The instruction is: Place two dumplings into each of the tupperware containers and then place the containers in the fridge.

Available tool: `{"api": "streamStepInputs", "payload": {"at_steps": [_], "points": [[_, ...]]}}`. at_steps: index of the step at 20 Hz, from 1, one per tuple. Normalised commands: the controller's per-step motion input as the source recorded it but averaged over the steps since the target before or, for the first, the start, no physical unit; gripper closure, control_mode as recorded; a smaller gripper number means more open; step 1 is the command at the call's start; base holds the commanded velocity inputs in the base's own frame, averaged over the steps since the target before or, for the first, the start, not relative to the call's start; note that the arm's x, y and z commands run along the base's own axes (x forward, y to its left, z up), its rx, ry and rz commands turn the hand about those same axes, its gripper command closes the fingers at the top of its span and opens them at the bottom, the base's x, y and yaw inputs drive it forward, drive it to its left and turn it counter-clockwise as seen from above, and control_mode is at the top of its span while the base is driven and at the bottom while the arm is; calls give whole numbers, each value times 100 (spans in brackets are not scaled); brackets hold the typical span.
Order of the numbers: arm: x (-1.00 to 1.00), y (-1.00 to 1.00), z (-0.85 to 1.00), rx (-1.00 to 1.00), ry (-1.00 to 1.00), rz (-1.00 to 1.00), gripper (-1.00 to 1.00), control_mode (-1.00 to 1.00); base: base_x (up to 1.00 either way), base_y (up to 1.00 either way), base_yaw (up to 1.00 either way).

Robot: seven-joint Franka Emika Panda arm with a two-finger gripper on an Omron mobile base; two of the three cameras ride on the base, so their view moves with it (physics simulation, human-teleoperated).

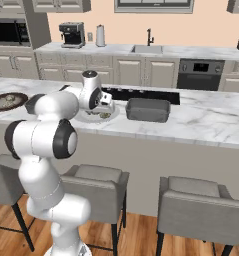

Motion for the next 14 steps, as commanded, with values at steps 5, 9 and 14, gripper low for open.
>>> {"api": "streamStepInputs", "payload": {"at_steps": [5,9,14], "points": [[10,-2,-27,-3,0,-2,-100,-100,0,0,0],[9,0,-26,-1,0,0,-100,-100,0,0,0],[14,-2,-2,0,-7,0,-100,-100,0,0,0]]}}
